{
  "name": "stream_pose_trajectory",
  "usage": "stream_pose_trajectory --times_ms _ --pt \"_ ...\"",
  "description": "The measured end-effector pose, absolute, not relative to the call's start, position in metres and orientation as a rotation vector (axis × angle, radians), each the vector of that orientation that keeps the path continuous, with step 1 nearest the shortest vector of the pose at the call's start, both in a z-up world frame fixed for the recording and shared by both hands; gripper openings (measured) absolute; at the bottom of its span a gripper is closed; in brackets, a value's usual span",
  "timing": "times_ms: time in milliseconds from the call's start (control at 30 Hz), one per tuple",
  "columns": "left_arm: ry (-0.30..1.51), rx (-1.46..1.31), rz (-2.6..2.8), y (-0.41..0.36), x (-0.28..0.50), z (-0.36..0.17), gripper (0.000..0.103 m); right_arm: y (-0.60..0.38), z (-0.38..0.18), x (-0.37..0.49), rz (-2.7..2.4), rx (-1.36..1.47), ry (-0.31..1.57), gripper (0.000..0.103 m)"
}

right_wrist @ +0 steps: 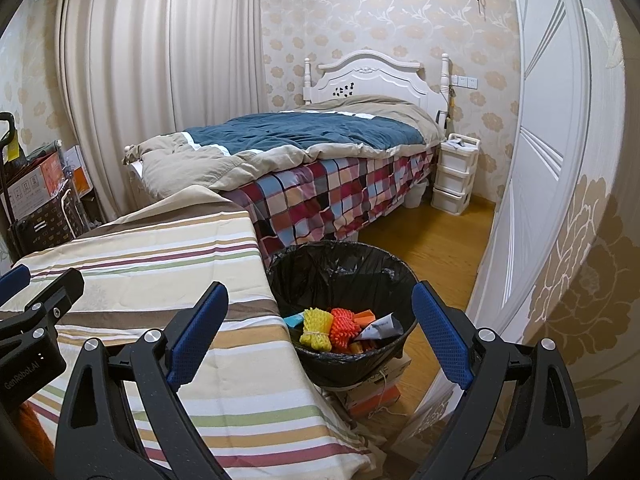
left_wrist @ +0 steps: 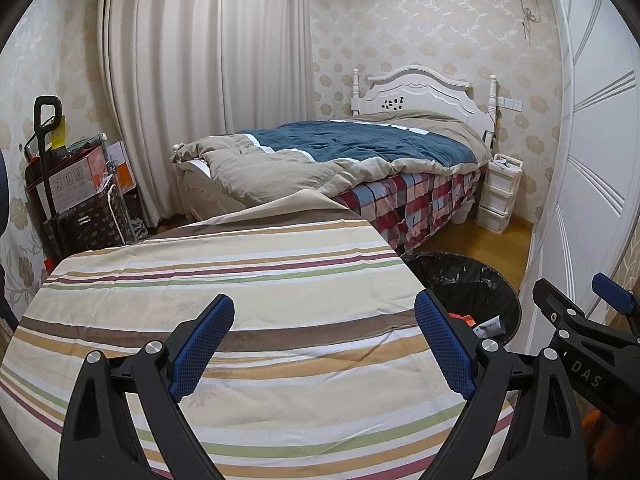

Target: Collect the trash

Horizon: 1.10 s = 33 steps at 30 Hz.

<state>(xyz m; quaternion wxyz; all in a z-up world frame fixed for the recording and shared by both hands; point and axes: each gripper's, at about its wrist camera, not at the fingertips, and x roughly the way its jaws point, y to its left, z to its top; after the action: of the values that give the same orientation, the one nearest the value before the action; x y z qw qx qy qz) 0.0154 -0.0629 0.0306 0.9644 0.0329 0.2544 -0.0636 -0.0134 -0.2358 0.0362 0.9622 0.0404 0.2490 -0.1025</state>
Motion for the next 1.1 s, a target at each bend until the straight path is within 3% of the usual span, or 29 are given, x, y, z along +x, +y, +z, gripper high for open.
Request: stream_pose_trajectory --times_ms 1100 --pt "0.517 0.057 -0.129 -0.0605 0.0115 0.0306 0.091 -0.2344 0.0361 -0.013 -0.208 0.081 0.505 0.091"
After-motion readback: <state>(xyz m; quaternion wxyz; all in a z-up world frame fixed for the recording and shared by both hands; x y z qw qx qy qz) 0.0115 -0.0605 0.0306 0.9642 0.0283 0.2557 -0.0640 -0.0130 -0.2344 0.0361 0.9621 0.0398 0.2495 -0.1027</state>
